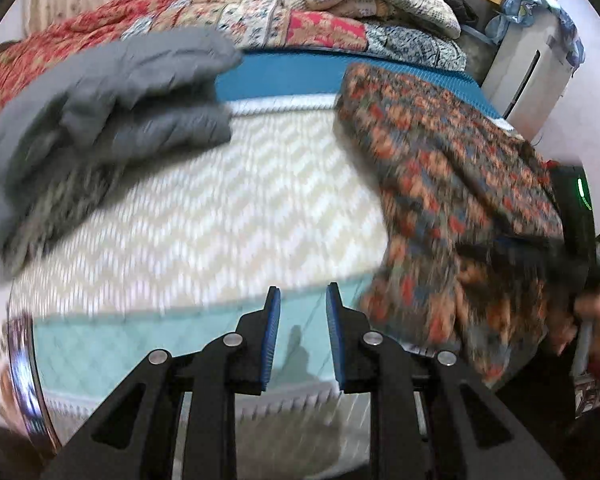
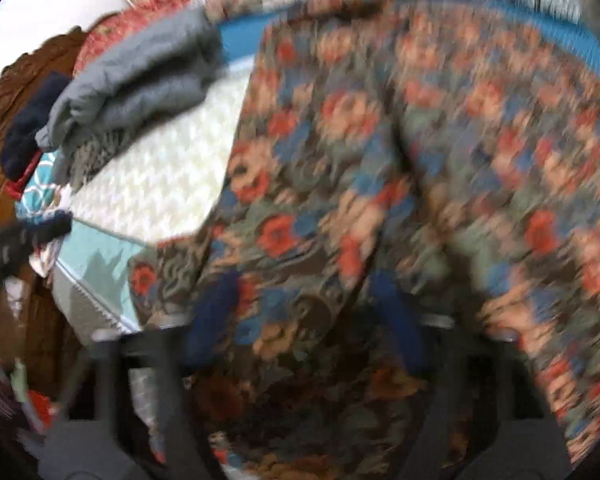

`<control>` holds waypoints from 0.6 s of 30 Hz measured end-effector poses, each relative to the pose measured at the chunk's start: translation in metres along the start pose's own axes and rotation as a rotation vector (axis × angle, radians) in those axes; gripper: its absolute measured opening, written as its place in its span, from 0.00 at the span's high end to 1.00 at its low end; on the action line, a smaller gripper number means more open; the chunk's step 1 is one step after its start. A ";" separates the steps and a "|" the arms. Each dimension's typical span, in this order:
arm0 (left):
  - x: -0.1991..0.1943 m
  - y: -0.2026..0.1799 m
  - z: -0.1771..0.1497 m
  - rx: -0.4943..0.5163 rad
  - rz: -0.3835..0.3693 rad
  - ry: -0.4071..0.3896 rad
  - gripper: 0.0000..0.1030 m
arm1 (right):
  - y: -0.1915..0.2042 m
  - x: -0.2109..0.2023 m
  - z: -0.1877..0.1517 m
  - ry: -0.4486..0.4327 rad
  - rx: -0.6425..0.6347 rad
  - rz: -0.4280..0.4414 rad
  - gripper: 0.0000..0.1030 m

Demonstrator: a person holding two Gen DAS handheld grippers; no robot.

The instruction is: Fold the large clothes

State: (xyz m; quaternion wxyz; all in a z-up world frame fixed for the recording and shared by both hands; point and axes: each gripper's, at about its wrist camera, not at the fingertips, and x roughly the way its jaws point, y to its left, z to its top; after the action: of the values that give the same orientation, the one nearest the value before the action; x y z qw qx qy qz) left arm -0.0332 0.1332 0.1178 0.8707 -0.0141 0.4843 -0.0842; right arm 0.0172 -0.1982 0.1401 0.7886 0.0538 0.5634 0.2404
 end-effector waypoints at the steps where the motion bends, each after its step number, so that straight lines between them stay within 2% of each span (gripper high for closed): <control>1: -0.003 0.002 -0.010 -0.005 0.007 -0.010 0.84 | 0.011 -0.007 0.011 -0.006 -0.017 0.035 0.93; 4: -0.016 0.016 -0.030 -0.055 0.003 -0.063 0.84 | 0.054 -0.034 0.048 -0.060 -0.090 0.128 0.93; 6: -0.030 0.028 -0.040 -0.103 -0.001 -0.115 0.84 | 0.098 -0.049 0.094 -0.107 -0.143 0.205 0.93; 9: -0.049 0.047 -0.049 -0.155 0.002 -0.175 0.84 | 0.157 -0.040 0.150 -0.114 -0.154 0.313 0.92; 11: -0.058 0.052 -0.054 -0.162 0.026 -0.190 0.84 | 0.190 -0.019 0.179 -0.094 -0.152 0.347 0.84; 12: -0.060 0.052 -0.056 -0.162 0.039 -0.194 0.85 | 0.205 -0.004 0.187 -0.069 -0.173 0.331 0.59; 13: -0.062 0.052 -0.057 -0.164 0.047 -0.194 0.89 | 0.215 0.005 0.187 -0.047 -0.210 0.266 0.42; 14: -0.063 0.052 -0.058 -0.171 0.047 -0.189 0.92 | 0.220 0.011 0.186 -0.050 -0.239 0.194 0.31; 15: -0.062 0.050 -0.058 -0.178 0.038 -0.185 0.99 | 0.221 0.015 0.180 -0.063 -0.277 0.124 0.31; 16: -0.061 0.047 -0.059 -0.183 0.027 -0.184 1.00 | 0.218 0.013 0.173 -0.062 -0.295 0.110 0.31; 18: -0.057 0.037 -0.057 -0.163 0.009 -0.187 1.00 | 0.185 -0.004 0.149 -0.063 -0.290 0.131 0.31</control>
State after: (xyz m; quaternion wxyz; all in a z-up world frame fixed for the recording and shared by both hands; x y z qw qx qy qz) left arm -0.1063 0.1816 0.1311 0.9084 -0.0907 0.4062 -0.0390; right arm 0.0935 -0.0100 0.2625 0.7879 -0.0163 0.4932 0.3684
